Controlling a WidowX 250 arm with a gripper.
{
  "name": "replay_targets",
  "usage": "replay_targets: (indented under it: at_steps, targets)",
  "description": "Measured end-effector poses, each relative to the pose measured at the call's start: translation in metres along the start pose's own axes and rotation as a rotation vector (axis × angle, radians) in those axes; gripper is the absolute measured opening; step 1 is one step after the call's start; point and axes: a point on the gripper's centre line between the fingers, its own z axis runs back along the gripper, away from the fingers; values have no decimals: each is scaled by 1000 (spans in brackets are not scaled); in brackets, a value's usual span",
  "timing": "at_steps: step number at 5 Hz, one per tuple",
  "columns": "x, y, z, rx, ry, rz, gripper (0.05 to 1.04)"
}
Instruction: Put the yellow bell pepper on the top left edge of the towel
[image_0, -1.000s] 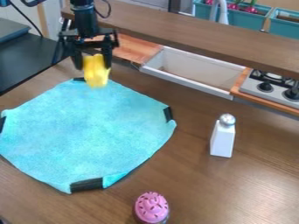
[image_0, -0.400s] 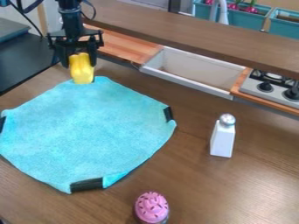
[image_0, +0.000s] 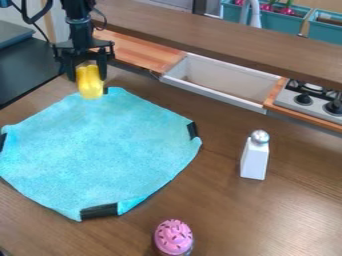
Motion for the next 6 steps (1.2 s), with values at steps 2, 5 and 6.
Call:
replay_targets:
  at_steps: [2,5,6]
  targets:
    - [4,5,-36,56,40,17,816]
    - [2,1,-44,79,35,20,1005]
    - [-9,-6,-34,80,36,7,1001]
